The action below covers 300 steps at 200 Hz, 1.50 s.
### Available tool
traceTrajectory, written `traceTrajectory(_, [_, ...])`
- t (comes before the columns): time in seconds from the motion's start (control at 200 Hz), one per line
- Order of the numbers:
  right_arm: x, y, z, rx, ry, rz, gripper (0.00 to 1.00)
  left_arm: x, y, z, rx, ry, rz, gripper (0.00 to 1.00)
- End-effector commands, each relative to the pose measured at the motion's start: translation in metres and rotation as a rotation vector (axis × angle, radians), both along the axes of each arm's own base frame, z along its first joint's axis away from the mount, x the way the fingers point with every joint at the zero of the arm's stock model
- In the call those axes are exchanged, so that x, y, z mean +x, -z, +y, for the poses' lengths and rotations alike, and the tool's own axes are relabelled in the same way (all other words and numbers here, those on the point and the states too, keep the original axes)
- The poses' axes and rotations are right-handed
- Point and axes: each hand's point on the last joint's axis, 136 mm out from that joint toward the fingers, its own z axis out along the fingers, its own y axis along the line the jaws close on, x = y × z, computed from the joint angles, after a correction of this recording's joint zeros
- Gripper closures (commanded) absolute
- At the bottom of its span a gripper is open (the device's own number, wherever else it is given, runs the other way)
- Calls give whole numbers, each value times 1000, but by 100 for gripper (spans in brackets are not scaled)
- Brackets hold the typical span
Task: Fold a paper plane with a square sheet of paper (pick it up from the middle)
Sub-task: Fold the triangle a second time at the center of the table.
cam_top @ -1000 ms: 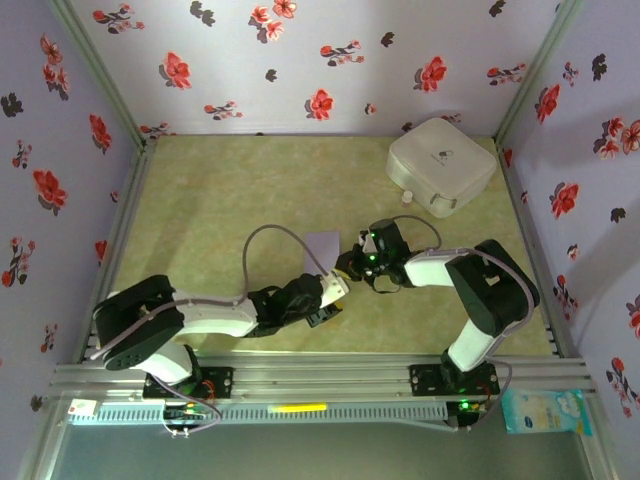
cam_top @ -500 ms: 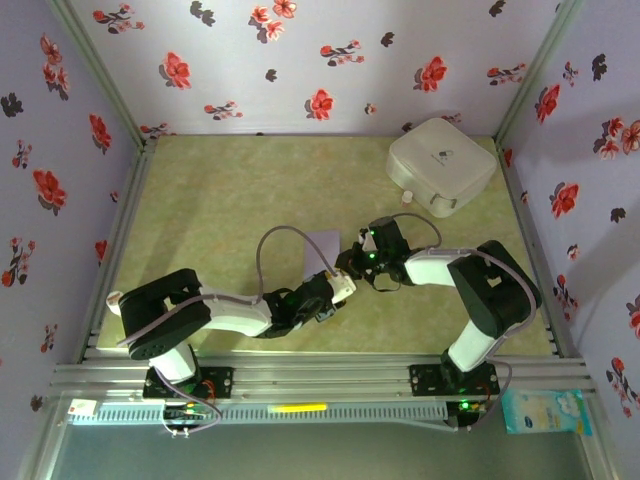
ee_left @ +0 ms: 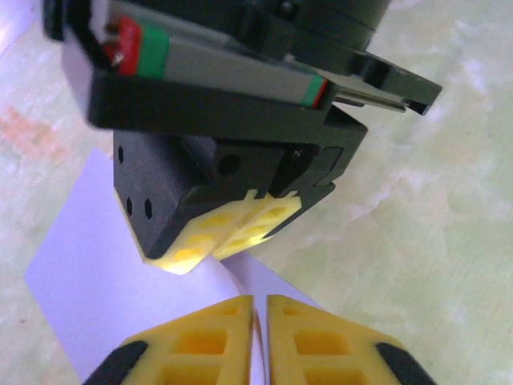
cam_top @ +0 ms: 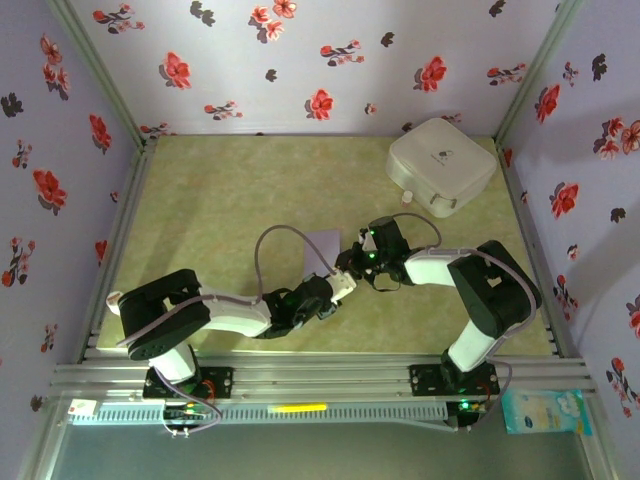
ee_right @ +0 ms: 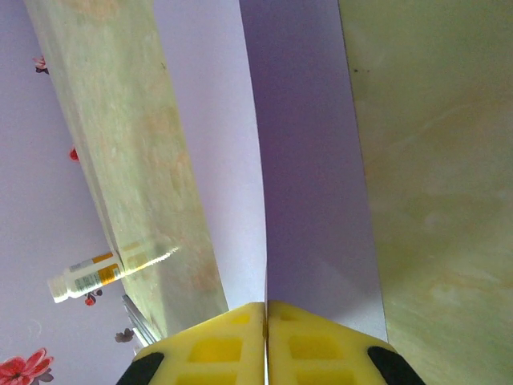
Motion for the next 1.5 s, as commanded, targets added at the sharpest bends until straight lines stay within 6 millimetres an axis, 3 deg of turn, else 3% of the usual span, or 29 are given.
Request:
traceTrajectory(0.0, [8,-12,2,0,3,-48,91,1,-9,0,-35,-26,-1,99])
traceTrajectory(0.22, [8,-15,-3,-16,13,-66,82,2,-11,1,-75,-76,57,100])
traceTrajectory(0.425, [9,-12,-37,-126,89,-87,69,1,-16,2,-176,-102,224,100])
traceTrajectory(0.655, [-1,-11,-67,-201,146,-106,68,4,-22,3,-341,-88,464,100])
traceTrajectory(0.85, [-18,-14,-56,-141,95,-110,74,11,-31,6,-440,-102,557,100])
traceTrajectory(1.13, [-41,-1,-29,-137,-2,-96,100,18,-26,16,-467,-156,600,100])
traceTrajectory(1.495, [-51,10,-3,-149,-73,-85,100,18,-20,18,-463,-166,611,100])
